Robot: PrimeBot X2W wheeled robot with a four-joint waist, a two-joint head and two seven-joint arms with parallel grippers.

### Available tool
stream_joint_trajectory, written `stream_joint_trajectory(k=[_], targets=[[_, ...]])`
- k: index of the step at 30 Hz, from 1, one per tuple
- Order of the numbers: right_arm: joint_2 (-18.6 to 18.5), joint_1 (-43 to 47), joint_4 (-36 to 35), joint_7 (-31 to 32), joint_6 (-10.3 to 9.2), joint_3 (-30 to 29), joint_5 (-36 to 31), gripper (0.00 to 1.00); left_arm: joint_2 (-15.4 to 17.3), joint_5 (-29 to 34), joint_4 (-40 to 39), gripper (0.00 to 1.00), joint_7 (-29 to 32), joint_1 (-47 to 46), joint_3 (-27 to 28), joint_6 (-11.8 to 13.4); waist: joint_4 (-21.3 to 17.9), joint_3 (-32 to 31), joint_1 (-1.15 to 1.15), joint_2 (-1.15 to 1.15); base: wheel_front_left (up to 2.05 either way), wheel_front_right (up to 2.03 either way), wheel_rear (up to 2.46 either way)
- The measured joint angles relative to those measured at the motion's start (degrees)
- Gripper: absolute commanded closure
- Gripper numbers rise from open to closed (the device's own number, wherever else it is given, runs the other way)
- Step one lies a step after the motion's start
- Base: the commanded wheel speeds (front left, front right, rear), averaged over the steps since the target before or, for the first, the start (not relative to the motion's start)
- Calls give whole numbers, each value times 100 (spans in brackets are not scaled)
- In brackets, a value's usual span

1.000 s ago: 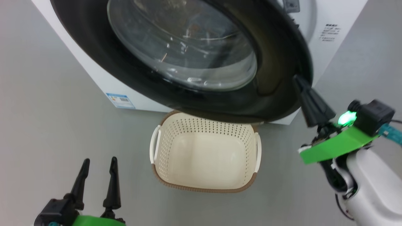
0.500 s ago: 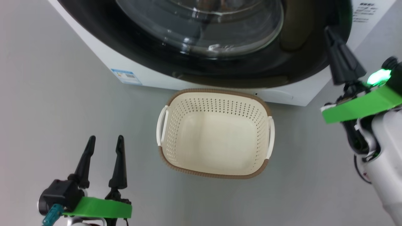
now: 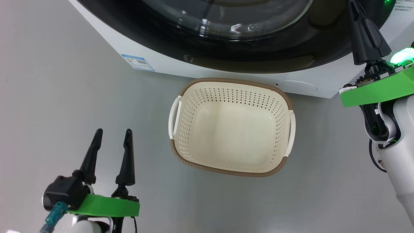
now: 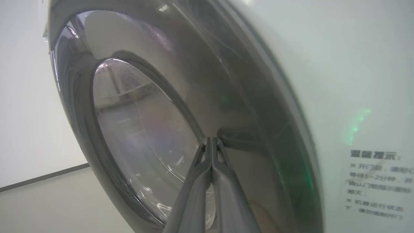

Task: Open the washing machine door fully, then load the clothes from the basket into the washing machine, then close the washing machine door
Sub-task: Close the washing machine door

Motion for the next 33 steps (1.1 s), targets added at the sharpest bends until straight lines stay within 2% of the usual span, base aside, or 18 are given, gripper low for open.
stream_joint_trajectory(k=[10,11,12,13,14,15,17,19,33], targets=[[58,1,88,2,-25,7,-1,100,-3,0,43,0,0,-78,30,0,-2,-103,0,0,0,0,0],[59,4,90,2,-26,12,-1,96,-3,1,48,0,0,-74,40,0,-11,-133,1,0,0,0,0],[60,14,90,2,-30,11,-1,85,-3,1,58,0,0,-71,54,0,-22,-166,0,0,0,0,0],[62,22,90,2,-33,11,-1,69,-3,4,71,0,0,-67,70,0,-35,-201,0,0,0,0,0],[67,31,90,1,-34,11,-1,58,-4,9,85,0,0,-64,90,0,-49,-237,0,0,0,0,0],[78,48,90,1,-36,15,-1,52,-4,11,98,0,0,-63,118,0,-66,-276,0,0,0,0,0],[101,169,79,1,-54,40,-1,22,-4,42,126,0,-1,-57,149,0,-108,-358,0,0,0,0,0],[142,358,77,1,-59,87,-1,2,-5,91,164,0,-1,-38,172,0,-153,-450,0,0,0,0,0],[466,1355,43,1,-60,55,0,0,86,157,265,0,0,375,367,0,-591,-1090,-1,0,0,0,0]])
